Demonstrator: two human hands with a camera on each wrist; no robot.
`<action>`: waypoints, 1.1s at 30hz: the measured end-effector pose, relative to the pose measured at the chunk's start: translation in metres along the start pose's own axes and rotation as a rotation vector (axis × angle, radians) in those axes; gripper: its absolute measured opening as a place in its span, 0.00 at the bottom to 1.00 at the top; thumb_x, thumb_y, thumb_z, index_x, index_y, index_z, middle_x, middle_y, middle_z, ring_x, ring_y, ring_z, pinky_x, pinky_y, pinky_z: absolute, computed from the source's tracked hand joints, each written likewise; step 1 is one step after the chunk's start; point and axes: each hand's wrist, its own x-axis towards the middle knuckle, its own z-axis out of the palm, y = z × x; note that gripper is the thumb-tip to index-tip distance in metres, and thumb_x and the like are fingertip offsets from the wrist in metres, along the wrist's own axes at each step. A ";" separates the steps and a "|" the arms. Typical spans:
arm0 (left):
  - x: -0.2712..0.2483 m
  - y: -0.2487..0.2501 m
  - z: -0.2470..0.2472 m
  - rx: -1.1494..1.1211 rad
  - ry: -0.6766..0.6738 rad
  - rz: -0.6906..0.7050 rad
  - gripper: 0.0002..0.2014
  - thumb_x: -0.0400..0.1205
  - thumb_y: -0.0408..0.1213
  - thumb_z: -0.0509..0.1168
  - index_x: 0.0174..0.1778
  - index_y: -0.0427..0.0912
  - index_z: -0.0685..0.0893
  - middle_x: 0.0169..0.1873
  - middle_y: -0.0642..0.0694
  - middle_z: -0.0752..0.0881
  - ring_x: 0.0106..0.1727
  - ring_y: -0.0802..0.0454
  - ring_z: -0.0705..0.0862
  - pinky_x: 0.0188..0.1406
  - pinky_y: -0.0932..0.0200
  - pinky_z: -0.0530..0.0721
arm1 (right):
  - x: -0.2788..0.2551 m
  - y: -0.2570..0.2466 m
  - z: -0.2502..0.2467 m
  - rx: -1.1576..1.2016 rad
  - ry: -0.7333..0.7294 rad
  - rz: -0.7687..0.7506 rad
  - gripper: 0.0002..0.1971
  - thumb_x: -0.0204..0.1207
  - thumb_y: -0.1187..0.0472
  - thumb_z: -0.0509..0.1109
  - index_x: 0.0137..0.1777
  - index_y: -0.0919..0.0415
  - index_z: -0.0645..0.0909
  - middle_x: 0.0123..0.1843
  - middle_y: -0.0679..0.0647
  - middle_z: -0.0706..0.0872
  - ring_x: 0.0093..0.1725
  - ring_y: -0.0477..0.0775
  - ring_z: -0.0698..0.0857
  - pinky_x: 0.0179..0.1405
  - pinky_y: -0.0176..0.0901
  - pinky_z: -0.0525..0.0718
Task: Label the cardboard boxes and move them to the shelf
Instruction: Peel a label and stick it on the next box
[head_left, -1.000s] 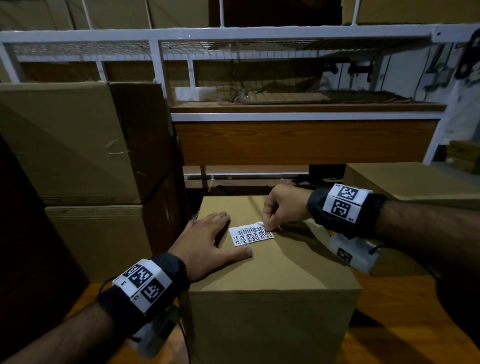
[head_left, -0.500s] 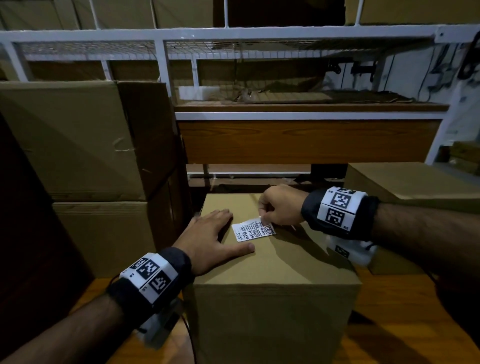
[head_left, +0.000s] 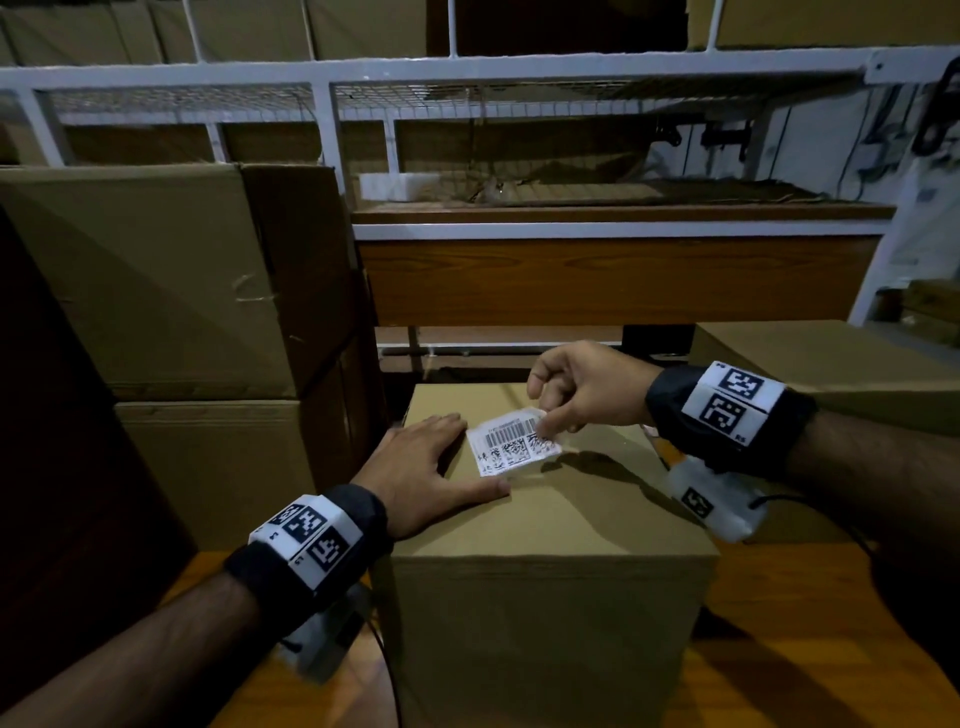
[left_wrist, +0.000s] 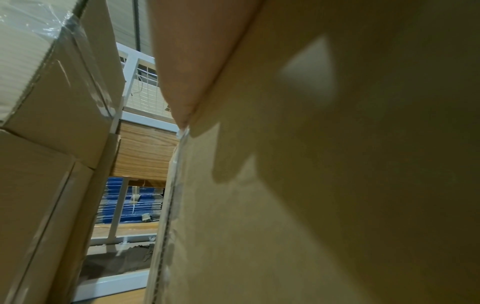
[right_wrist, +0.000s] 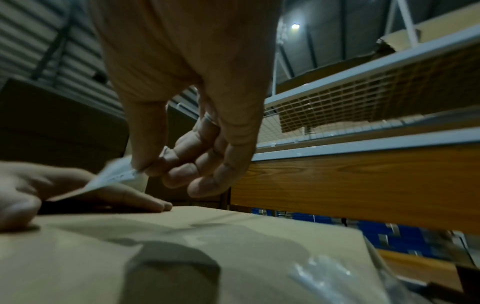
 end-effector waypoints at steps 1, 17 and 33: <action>0.000 0.000 0.000 0.001 -0.005 0.007 0.52 0.66 0.78 0.58 0.82 0.49 0.61 0.80 0.52 0.64 0.78 0.53 0.62 0.78 0.54 0.54 | -0.003 0.000 -0.002 0.041 0.011 -0.001 0.16 0.67 0.69 0.80 0.50 0.62 0.78 0.40 0.62 0.90 0.38 0.56 0.88 0.41 0.51 0.86; 0.006 0.038 -0.028 0.265 -0.112 0.017 0.38 0.74 0.64 0.64 0.78 0.53 0.65 0.68 0.51 0.80 0.64 0.54 0.80 0.61 0.57 0.82 | -0.074 0.030 -0.017 0.235 0.149 0.063 0.20 0.68 0.73 0.77 0.59 0.60 0.79 0.40 0.55 0.90 0.38 0.51 0.89 0.37 0.42 0.87; -0.014 0.127 -0.029 -0.068 0.051 0.189 0.21 0.77 0.52 0.68 0.63 0.47 0.78 0.51 0.52 0.86 0.43 0.62 0.83 0.38 0.68 0.85 | -0.138 0.030 -0.029 0.412 0.187 -0.078 0.23 0.65 0.74 0.78 0.60 0.62 0.79 0.42 0.61 0.89 0.39 0.54 0.89 0.40 0.42 0.89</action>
